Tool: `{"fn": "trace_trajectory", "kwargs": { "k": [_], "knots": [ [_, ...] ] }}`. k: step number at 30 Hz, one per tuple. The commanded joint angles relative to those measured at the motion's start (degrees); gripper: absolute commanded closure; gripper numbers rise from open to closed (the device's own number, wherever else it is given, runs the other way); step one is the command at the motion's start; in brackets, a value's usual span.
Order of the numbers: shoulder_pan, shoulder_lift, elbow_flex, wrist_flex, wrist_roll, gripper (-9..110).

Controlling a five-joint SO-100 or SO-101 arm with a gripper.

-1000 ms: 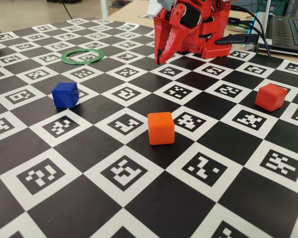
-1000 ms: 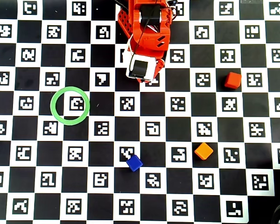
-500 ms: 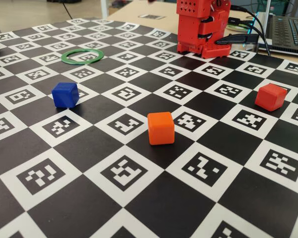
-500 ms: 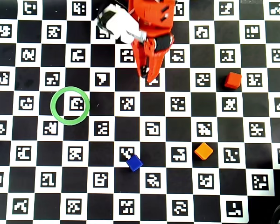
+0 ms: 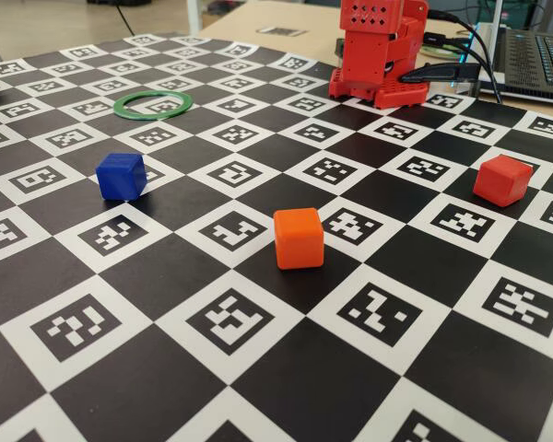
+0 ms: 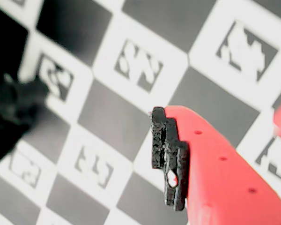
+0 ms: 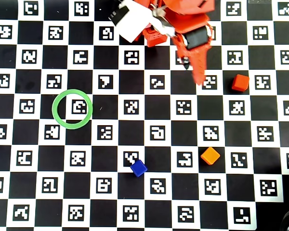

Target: Grab the red cube then put it in the green circle then put the blue cube on top and finally the orange cube on top

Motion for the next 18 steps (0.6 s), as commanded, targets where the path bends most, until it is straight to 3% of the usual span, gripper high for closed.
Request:
{"fn": "trace_trajectory", "kwargs": {
  "k": [1, 11, 18],
  "knots": [
    [-5.19, -5.80, -4.48, 5.19, 9.58, 66],
    [-18.54, -15.03, 0.18, -0.88, 30.50, 66],
    [-29.53, -22.59, 1.49, -2.46, 34.19, 56]
  ]
}}
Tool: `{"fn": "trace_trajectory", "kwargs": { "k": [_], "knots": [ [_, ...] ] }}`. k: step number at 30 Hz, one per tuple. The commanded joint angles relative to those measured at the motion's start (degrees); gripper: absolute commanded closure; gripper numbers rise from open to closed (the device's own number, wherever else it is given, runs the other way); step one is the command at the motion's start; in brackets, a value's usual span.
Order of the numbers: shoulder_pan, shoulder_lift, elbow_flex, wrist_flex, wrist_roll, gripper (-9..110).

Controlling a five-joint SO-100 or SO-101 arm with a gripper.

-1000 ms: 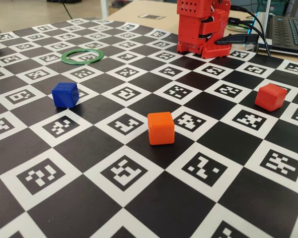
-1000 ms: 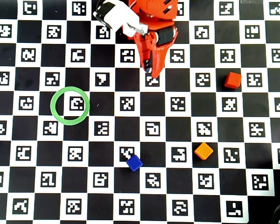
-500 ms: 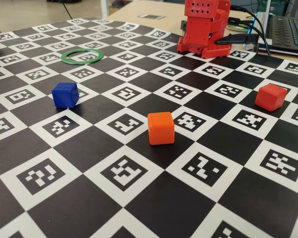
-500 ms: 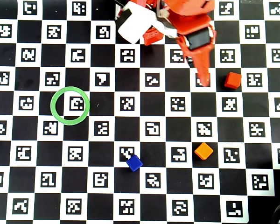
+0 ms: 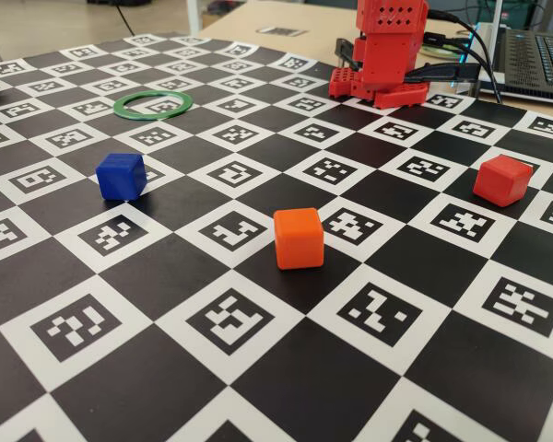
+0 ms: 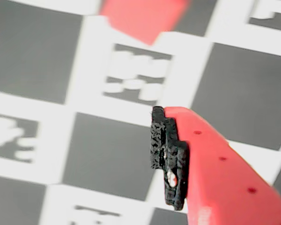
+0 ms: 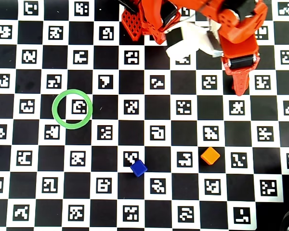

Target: Grab the red cube then put it in the green circle then put the blue cube on top and finally the orange cube on top

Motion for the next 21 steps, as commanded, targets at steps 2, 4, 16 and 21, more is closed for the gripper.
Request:
{"fn": "trace_trajectory", "kwargs": {
  "k": [2, 4, 16, 21],
  "knots": [
    [-6.86, -4.75, -2.81, -0.18, 2.99, 53],
    [-9.40, -7.82, -3.60, -0.18, 4.83, 51],
    [-10.02, -20.74, 3.34, -14.15, 11.69, 45],
    [-9.05, -20.57, 9.84, -22.15, 13.54, 45]
  ]
}}
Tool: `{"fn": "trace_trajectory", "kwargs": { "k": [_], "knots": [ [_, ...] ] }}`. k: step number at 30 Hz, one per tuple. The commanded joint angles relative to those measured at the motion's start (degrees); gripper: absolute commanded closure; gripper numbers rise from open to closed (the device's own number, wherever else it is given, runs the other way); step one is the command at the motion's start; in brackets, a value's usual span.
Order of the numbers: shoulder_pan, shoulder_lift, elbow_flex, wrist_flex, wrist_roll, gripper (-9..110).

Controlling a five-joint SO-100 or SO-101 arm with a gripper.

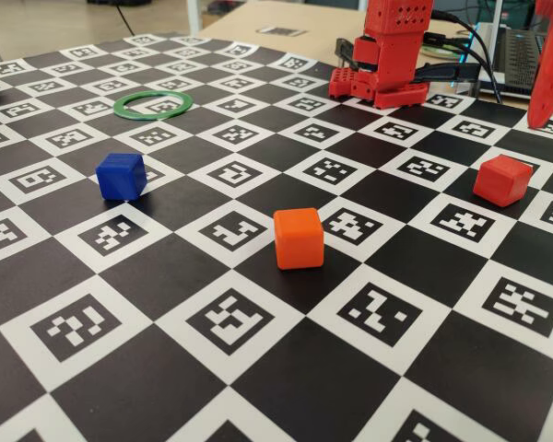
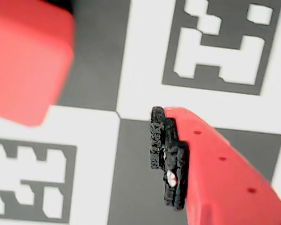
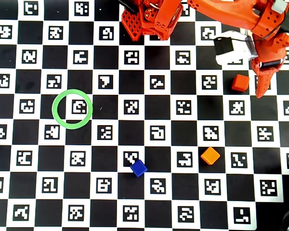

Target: Grab the red cube then put it in the green circle then put the blue cube on top and finally the orange cube on top

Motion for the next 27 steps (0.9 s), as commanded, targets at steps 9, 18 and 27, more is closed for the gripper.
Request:
{"fn": "trace_trajectory", "kwargs": {
  "k": [9, 18, 27],
  "knots": [
    [0.09, 1.23, 5.19, -11.16, 2.37, 45],
    [1.41, 0.44, 10.63, -16.70, 1.67, 45],
    [2.11, -1.05, 11.34, -19.16, 2.72, 45]
  ]
}}
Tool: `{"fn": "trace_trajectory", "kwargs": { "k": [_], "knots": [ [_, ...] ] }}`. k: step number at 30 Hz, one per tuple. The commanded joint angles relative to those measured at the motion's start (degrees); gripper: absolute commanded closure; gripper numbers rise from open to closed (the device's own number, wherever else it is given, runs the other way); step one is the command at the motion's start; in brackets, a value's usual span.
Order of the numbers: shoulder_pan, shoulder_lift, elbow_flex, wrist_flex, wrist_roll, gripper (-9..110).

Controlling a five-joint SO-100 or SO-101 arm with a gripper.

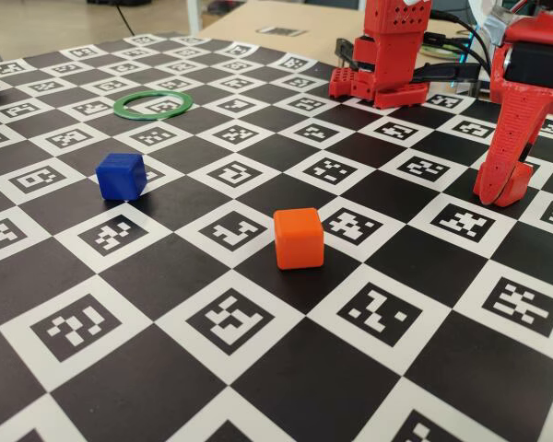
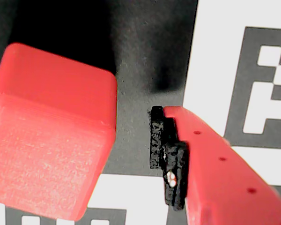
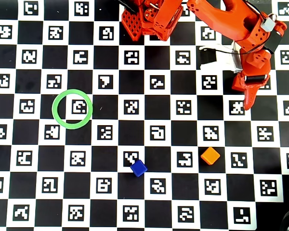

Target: Grab the red cube then put it in the green circle then put the blue cube on top and finally the orange cube on top

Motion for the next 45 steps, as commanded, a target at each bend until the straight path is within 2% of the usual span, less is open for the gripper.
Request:
{"fn": "trace_trajectory", "kwargs": {
  "k": [1, 18, 35, 40, 45],
  "knots": [
    [0.62, 1.23, -0.35, -0.79, 1.32, 45],
    [-1.14, 1.23, -0.26, -1.05, 17.23, 45],
    [0.79, 2.90, -0.35, -2.81, 19.51, 47],
    [1.49, 3.25, 0.18, -3.25, 19.69, 54],
    [2.02, 3.87, 0.53, -3.43, 19.86, 69]
  ]
}}
